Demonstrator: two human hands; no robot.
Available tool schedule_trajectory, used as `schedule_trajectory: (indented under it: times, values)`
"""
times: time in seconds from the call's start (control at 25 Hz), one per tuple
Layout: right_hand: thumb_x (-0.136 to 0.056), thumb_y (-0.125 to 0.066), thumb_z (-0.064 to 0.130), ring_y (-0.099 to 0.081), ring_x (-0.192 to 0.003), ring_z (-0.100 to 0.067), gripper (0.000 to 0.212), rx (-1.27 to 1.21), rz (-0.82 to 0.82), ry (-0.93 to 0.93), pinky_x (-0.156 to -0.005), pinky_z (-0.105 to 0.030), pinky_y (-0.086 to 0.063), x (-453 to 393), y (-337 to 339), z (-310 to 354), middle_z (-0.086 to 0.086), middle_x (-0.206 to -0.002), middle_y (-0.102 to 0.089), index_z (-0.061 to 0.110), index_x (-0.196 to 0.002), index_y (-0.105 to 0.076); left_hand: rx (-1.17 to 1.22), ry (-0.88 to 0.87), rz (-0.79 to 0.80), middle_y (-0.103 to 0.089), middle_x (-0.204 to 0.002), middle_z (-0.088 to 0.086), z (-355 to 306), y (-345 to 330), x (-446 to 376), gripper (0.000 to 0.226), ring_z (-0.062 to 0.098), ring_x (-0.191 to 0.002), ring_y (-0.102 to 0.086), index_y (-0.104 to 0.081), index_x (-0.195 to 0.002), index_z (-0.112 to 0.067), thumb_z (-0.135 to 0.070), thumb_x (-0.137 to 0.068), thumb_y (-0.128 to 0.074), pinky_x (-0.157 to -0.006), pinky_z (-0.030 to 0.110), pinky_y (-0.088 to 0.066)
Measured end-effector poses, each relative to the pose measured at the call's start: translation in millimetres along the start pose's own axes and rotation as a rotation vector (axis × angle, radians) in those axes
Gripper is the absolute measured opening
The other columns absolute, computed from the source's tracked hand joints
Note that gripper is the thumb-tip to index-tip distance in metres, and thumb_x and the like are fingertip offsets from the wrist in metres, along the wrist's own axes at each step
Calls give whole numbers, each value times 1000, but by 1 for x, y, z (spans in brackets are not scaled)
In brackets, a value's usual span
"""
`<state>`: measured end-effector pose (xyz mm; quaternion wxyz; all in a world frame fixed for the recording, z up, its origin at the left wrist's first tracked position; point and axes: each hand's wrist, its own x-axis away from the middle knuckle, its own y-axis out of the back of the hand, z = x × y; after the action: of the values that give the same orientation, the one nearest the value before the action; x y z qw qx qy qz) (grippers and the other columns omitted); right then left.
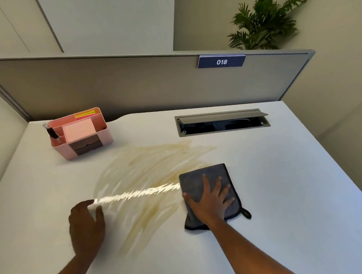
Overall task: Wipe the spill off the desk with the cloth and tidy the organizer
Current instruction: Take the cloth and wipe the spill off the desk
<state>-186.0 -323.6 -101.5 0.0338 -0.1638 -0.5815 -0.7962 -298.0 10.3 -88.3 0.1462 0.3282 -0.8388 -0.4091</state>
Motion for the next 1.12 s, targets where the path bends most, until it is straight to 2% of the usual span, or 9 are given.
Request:
schedule_trajectory:
  times: [0.08, 0.16, 0.28, 0.4, 0.52, 0.64, 0.76, 0.92, 1.12]
  values:
    - [-66, -17, 107, 24, -153, -52, 112, 81, -20, 10, -113, -80, 9, -10, -15, 1, -14, -172, 22, 53, -159, 13, -70, 42, -22, -55, -129, 23, 30, 9, -10, 58, 46, -122, -51, -54, -128, -4, -45, -91, -42, -104, 58, -43]
    - [-74, -17, 101, 21, -154, -54, 101, 126, -84, 4, -112, -81, 8, -14, -24, 1, -15, -173, 17, 54, -159, 13, -163, 52, 5, -55, -131, 30, 53, 14, -21, 67, 50, -126, -48, -53, -128, 7, -47, -90, -37, -108, 62, -40]
    - [-90, -24, 81, 10, -157, -53, 81, 94, -134, 6, -114, -82, -1, -15, -33, -1, -15, -175, 2, 54, -161, 5, -304, 23, 67, -52, -133, 33, 69, 12, -43, 64, 53, -125, -46, -54, -121, 10, -42, -91, -33, -100, 67, -39]
    - [-98, -13, 71, 10, -158, -48, 70, 91, -161, 1, -117, -80, -2, -26, -35, -3, -11, -176, 1, 51, -162, 7, -392, -40, 108, -50, -133, 25, 63, 8, -71, 50, 49, -124, -45, -51, -115, 1, -38, -91, -31, -91, 64, -40]
    - [-98, -1, 69, 14, -159, -42, 68, 80, -169, -7, -121, -74, 3, -50, -26, -5, -6, -176, 8, 48, -161, 16, -409, -79, 120, -46, -140, 24, 65, 5, -81, 56, 50, -128, -44, -47, -127, 0, -40, -93, -29, -99, 67, -40]
    - [-103, -8, 64, 17, -160, -39, 68, 55, -165, 0, -123, -70, 4, -88, -11, -1, -5, -176, 11, 41, -162, 17, -371, -90, 90, -41, -152, 22, 69, 2, -79, 66, 46, -142, -36, -42, -141, -1, -44, -94, -26, -108, 66, -34]
    - [-105, -13, 60, 15, -160, -39, 71, 88, -162, 9, -125, -67, 2, -123, -3, 9, -8, -176, 9, 30, -166, 10, -346, -77, 103, -35, -161, 21, 69, -3, -83, 75, 43, -149, -31, -35, -153, -2, -47, -94, -24, -113, 65, -28]
    - [-107, -14, 57, 13, -160, -39, 72, 129, -149, 63, -127, -64, -1, -163, 6, 33, -11, -176, 7, 23, -167, 5, -360, -82, 159, -30, -165, 20, 70, -6, -85, 76, 43, -152, -27, -33, -157, -6, -48, -96, -20, -116, 64, -23]
    - [-106, -14, 57, 12, -160, -40, 72, 198, -117, 244, -127, -64, -1, -183, -2, 83, -12, -176, 8, 24, -167, 5, -393, -99, 184, -23, -169, 14, 77, -9, -86, 73, 37, -155, -22, -28, -160, -10, -48, -99, -16, -119, 59, -22]
